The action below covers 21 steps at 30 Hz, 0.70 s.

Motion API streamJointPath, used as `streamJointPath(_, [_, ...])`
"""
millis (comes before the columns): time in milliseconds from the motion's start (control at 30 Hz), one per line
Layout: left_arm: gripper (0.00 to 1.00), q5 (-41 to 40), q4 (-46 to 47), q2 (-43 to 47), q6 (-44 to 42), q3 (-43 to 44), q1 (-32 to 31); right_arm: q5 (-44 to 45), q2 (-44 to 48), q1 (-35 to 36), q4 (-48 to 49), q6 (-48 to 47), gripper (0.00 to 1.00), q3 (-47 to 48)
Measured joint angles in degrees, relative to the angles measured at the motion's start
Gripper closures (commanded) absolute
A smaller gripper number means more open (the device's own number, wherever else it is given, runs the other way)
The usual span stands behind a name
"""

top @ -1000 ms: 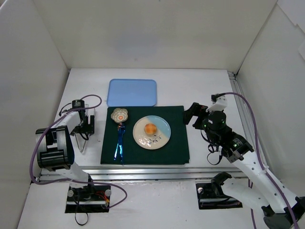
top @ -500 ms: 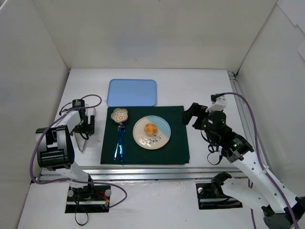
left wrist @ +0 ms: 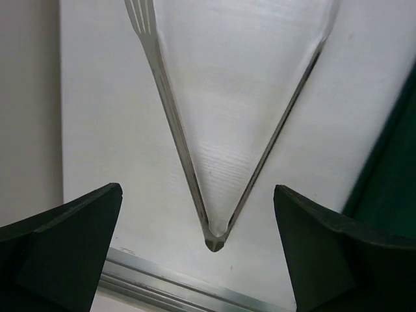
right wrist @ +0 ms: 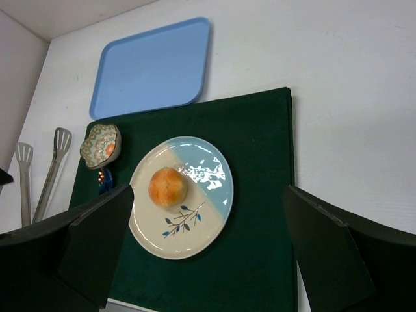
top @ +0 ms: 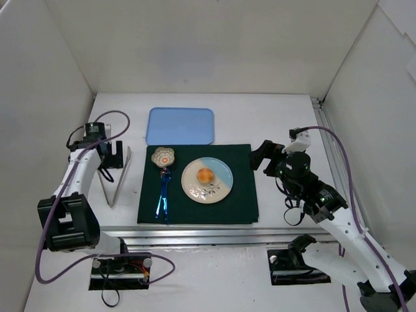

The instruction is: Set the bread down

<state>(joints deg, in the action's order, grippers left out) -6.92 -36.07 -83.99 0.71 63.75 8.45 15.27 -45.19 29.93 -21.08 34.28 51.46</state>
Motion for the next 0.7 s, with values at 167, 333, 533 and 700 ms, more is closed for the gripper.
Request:
streamJointPath(167, [0.01,-0.42,-1.57,6.99,1.18,12.68,-7.30,-0.24,-0.09,0.00,0.00,0.00,0.02,0.00])
streamJointPath(333, [0.01,-5.33,-2.71,9.51,1.22,29.57,-23.80,-0.42,-0.22,0.00,-0.02,-0.02,0.02,0.00])
streamJointPath(533, [0.01,-4.92,0.13,15.50,2.97,27.85,-35.91,-0.52,-0.94,0.00,0.00,-0.24,0.02,0.00])
streamJointPath(700, [0.00,-4.90,5.25,22.27,5.11,16.31,-39.47,-0.35,-2.34,0.00,-0.04,-0.66,0.02,0.00])
